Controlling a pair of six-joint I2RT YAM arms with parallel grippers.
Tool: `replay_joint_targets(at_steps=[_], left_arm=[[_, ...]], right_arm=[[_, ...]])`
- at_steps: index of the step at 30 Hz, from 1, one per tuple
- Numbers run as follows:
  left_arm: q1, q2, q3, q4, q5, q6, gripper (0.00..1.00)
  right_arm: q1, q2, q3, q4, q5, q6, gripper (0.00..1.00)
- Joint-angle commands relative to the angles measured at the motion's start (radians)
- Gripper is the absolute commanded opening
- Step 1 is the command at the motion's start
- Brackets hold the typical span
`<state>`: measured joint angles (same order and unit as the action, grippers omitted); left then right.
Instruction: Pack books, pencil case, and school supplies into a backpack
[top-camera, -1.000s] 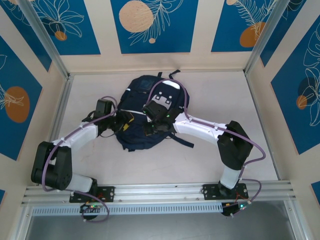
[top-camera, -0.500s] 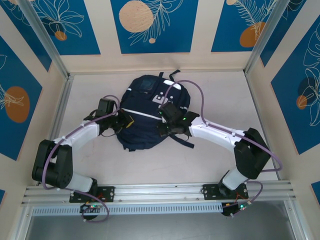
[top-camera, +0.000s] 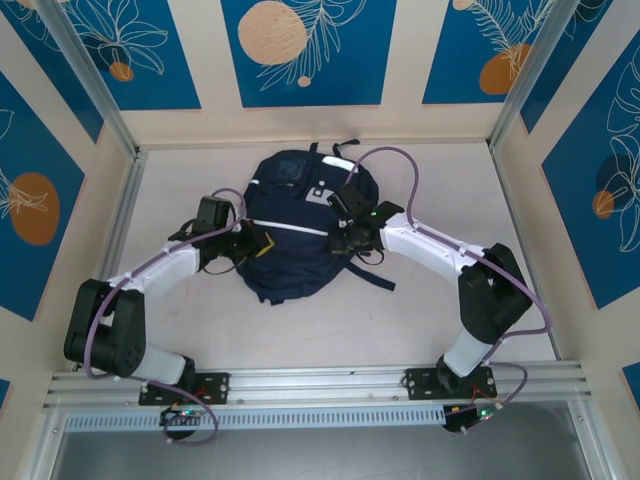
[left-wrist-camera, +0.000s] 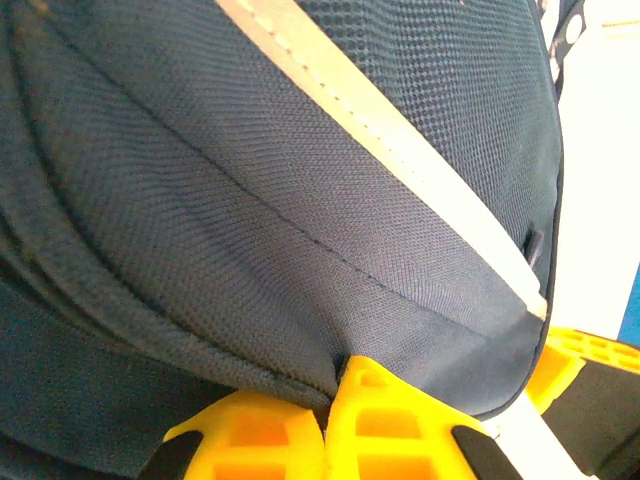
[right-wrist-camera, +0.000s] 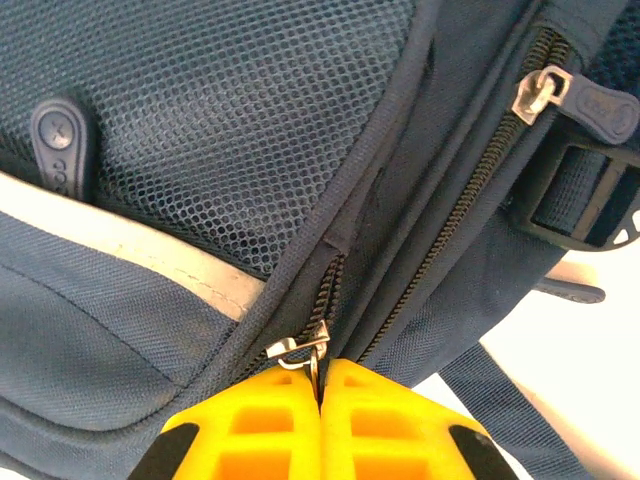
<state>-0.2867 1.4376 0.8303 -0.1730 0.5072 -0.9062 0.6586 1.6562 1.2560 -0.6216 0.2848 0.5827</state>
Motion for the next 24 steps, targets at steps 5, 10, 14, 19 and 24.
replay_joint_targets(at_steps=[5,10,14,19,24], left_arm=[[0.012,-0.04,0.07,-0.212,-0.024,0.139,0.32],[0.042,-0.117,0.154,-0.363,-0.214,0.217,0.76],[0.096,-0.2,0.184,-0.424,-0.398,0.276,0.85],[0.128,-0.32,0.11,-0.342,-0.699,0.354,0.91],[0.154,-0.41,-0.052,-0.159,-0.954,0.424,0.93]], right_arm=[[-0.072,-0.048,0.033,-0.012,0.056,-0.069,0.15],[-0.081,-0.168,-0.03,0.024,0.087,-0.128,0.59],[-0.118,-0.325,-0.126,0.097,0.21,-0.17,0.91],[-0.215,-0.487,-0.267,0.202,0.373,-0.196,0.99],[-0.359,-0.591,-0.446,0.377,0.419,-0.229,0.99]])
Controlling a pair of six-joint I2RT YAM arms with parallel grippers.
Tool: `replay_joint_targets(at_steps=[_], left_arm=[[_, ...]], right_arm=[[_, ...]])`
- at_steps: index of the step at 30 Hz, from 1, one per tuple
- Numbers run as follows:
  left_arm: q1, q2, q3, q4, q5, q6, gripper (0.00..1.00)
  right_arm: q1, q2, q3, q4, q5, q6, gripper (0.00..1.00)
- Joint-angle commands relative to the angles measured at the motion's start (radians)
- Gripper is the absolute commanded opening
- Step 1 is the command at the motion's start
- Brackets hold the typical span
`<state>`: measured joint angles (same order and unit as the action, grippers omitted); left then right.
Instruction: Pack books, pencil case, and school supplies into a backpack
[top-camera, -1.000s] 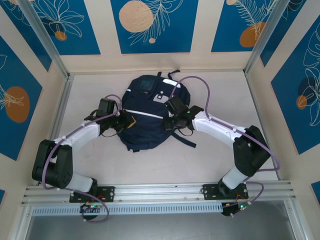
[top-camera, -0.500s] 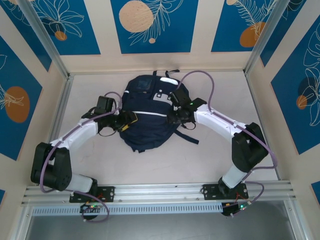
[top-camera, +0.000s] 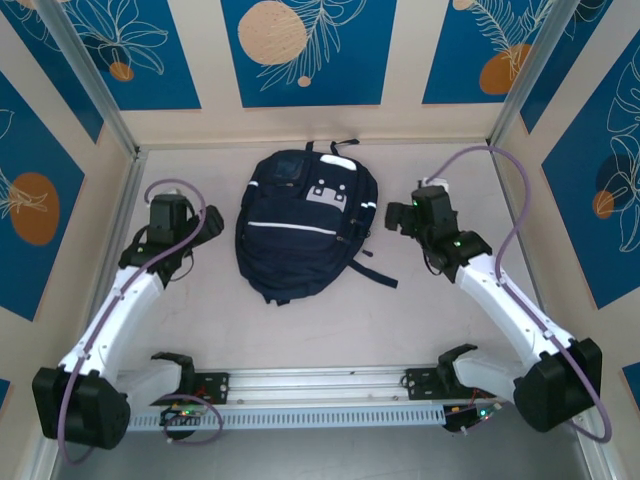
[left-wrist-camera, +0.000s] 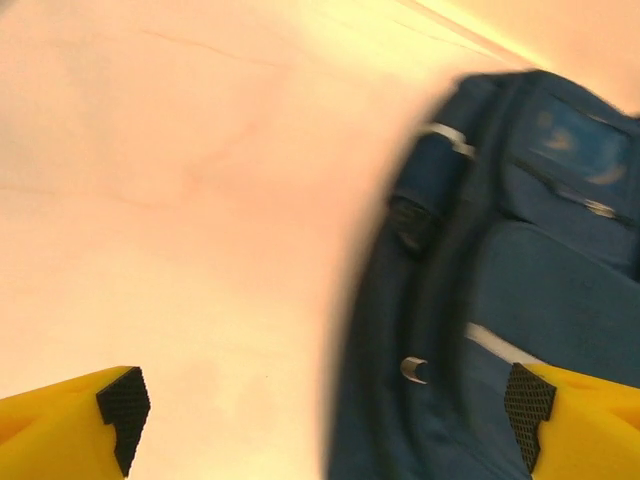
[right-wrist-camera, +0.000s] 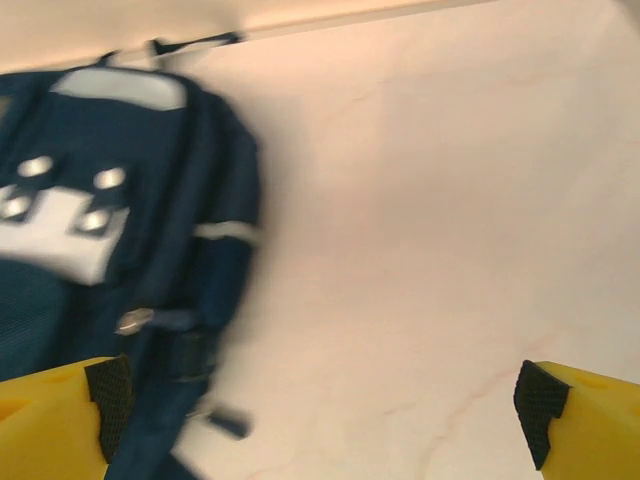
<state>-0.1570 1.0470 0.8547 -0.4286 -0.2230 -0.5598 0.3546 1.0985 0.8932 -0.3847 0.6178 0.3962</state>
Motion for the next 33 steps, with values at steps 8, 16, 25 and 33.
replay_joint_targets(at_steps=[8,16,25,33], left_arm=[[0.027,-0.049,-0.331,0.458,-0.366,0.295,0.95],[0.051,0.061,-0.509,0.852,-0.256,0.422,0.96],[0.105,0.265,-0.514,1.128,-0.06,0.453,1.0],[0.111,0.37,-0.507,1.251,0.066,0.529,1.0]], right_arm=[[-0.204,-0.074,-0.415,0.54,0.025,-0.168,0.99],[-0.268,0.067,-0.571,0.909,-0.193,-0.255,0.99],[-0.323,0.215,-0.538,1.097,-0.353,-0.284,0.99],[-0.355,0.347,-0.536,1.237,-0.451,-0.261,0.99]])
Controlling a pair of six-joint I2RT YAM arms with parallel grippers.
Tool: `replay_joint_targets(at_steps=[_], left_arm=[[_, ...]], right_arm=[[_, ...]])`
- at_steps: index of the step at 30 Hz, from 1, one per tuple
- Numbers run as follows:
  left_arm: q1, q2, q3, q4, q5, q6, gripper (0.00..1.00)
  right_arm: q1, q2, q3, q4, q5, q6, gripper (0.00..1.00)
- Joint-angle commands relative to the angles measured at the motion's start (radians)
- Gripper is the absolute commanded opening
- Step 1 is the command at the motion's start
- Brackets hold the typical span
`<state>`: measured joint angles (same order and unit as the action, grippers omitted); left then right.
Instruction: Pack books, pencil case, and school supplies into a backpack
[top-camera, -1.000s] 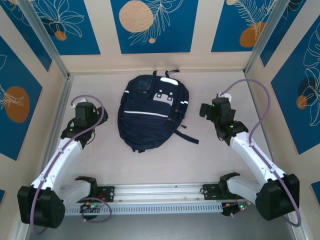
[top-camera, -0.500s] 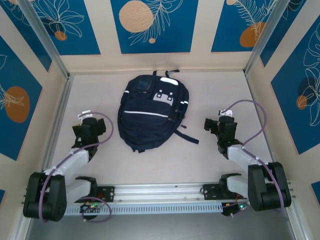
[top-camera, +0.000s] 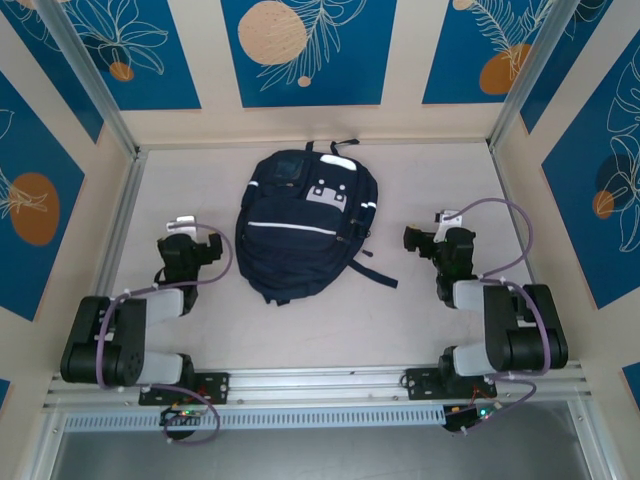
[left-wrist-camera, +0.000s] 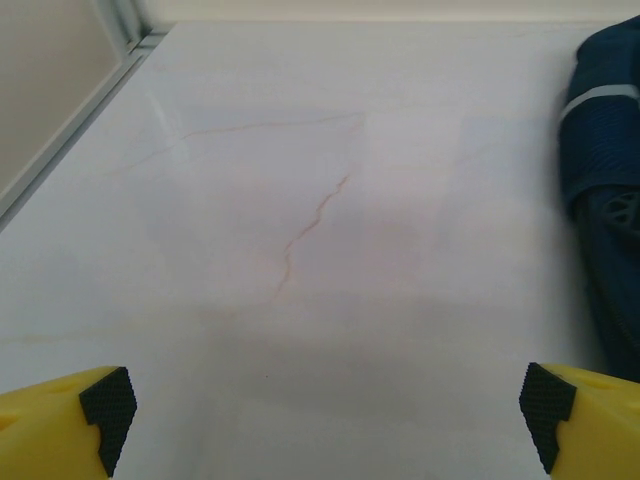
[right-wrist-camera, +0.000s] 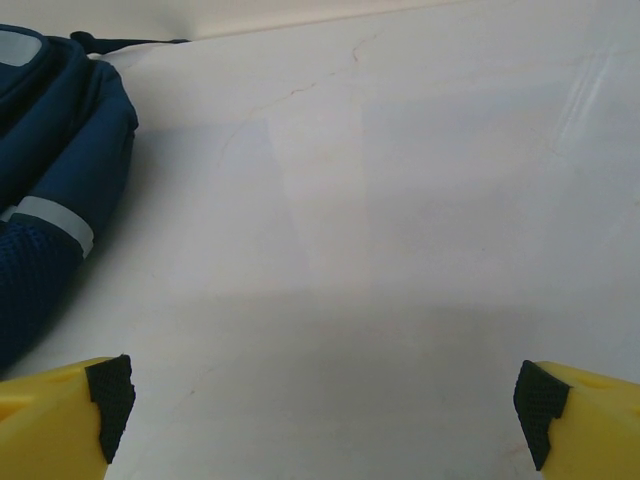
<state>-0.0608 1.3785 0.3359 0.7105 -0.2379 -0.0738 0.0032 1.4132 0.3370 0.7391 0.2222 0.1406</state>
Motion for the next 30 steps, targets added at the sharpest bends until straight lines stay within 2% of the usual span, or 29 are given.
replay_joint_targets(at_steps=[1,5,11,17,19,21,30], left_arm=[[0.015,0.057,0.01,0.132,0.076,0.041,1.0],[0.015,0.087,0.03,0.125,0.089,0.048,1.0],[0.012,0.153,0.027,0.191,0.125,0.065,1.0],[-0.002,0.152,0.031,0.178,0.079,0.067,1.0],[-0.005,0.153,0.044,0.157,0.11,0.083,1.0],[-0.005,0.157,0.076,0.098,0.213,0.124,1.0],[-0.005,0.162,0.078,0.1,0.206,0.121,1.0]], right_arm=[[-0.003,0.043,0.022,0.115,-0.051,-0.004,0.99],[0.008,0.101,0.021,0.17,-0.036,-0.016,0.99],[0.02,0.113,0.06,0.108,-0.027,-0.025,0.99],[0.017,0.112,0.064,0.099,-0.033,-0.024,0.99],[0.016,0.112,0.063,0.1,-0.034,-0.024,0.99],[0.016,0.112,0.065,0.1,-0.034,-0.024,0.99],[0.017,0.112,0.065,0.098,-0.034,-0.024,0.99]])
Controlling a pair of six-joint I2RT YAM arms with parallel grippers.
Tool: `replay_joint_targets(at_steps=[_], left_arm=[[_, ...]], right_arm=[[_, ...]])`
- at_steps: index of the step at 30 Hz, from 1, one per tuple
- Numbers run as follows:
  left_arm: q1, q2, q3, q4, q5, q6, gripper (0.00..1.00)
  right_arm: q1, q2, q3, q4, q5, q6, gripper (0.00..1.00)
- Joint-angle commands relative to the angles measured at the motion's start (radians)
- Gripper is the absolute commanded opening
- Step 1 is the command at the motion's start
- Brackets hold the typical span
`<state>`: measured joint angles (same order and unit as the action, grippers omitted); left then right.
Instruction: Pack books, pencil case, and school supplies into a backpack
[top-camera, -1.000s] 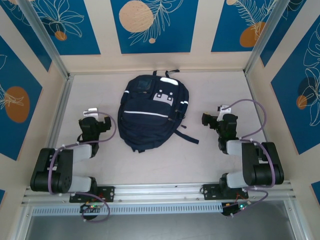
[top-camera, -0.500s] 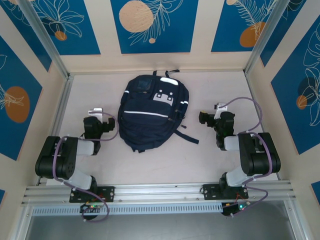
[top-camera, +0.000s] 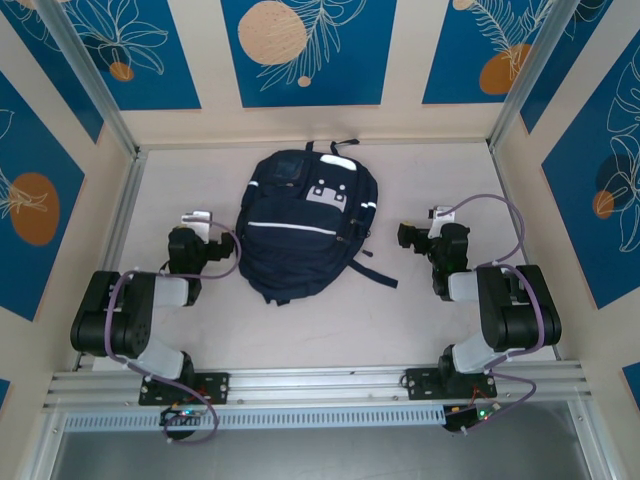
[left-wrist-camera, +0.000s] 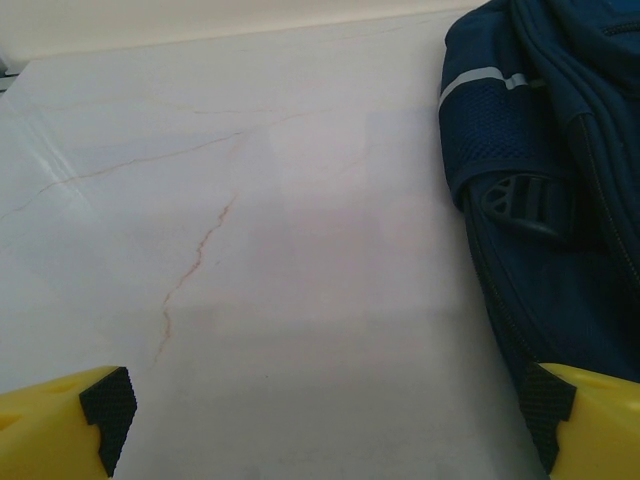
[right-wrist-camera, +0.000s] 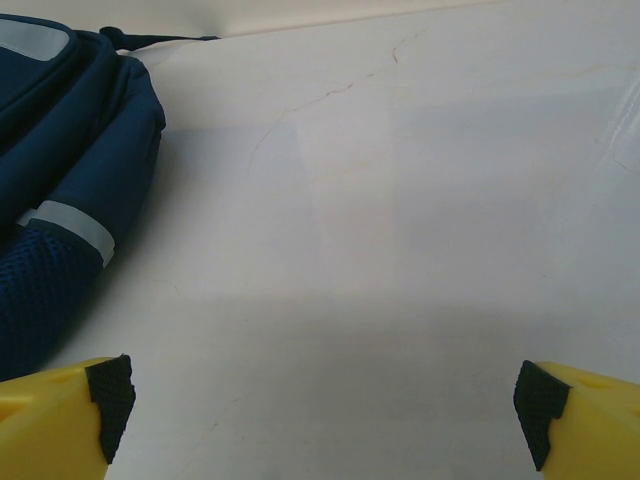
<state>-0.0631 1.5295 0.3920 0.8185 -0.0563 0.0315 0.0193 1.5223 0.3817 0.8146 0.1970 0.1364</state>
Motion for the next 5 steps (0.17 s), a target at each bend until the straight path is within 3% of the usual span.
replay_joint_targets(at_steps=[1,5], left_arm=[[-0.002,0.011,0.019,-0.003,0.019,0.015,1.0],[-0.006,0.009,0.006,0.021,-0.024,0.005,1.0]], right_arm=[[0.0,0.002,0.021,0.023,-0.008,-0.019,0.99],[0.001,0.002,0.019,0.024,-0.008,-0.02,0.99]])
